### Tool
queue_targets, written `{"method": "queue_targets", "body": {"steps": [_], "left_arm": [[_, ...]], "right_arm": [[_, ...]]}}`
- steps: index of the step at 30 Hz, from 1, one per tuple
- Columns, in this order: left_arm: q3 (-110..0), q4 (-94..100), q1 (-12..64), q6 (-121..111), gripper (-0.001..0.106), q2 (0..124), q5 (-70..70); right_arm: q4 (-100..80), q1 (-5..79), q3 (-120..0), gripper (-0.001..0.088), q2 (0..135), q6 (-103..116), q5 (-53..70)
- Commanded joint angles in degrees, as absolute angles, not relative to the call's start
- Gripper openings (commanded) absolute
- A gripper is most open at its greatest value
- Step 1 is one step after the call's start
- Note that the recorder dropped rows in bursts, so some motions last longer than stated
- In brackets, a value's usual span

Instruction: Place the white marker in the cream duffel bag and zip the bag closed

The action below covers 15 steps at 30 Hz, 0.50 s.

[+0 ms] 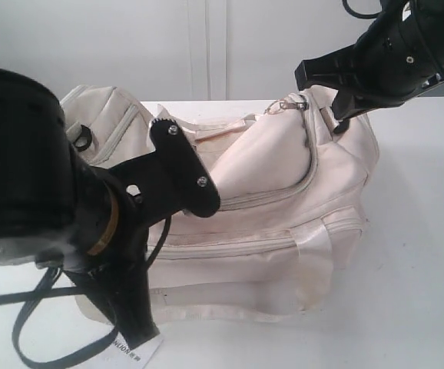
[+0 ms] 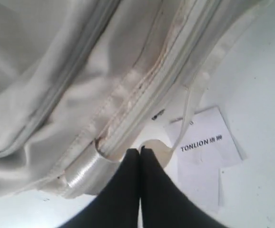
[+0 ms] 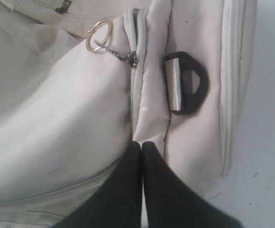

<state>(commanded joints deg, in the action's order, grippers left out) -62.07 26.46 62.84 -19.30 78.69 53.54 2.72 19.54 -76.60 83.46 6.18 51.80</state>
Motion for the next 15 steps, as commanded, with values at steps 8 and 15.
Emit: {"method": "queue_targets", "body": {"steps": [8,15], "left_arm": [[-62.1,10.7,48.0,-11.8,0.000,76.2,53.7],[-61.7,7.0,38.2,-10.3,0.000,71.3,58.5]], "right_arm": [[2.7,19.5,-76.6,0.0000,83.5,6.2,51.8],[2.7,19.5,-76.6,0.0000,83.5,6.2,51.3]]}}
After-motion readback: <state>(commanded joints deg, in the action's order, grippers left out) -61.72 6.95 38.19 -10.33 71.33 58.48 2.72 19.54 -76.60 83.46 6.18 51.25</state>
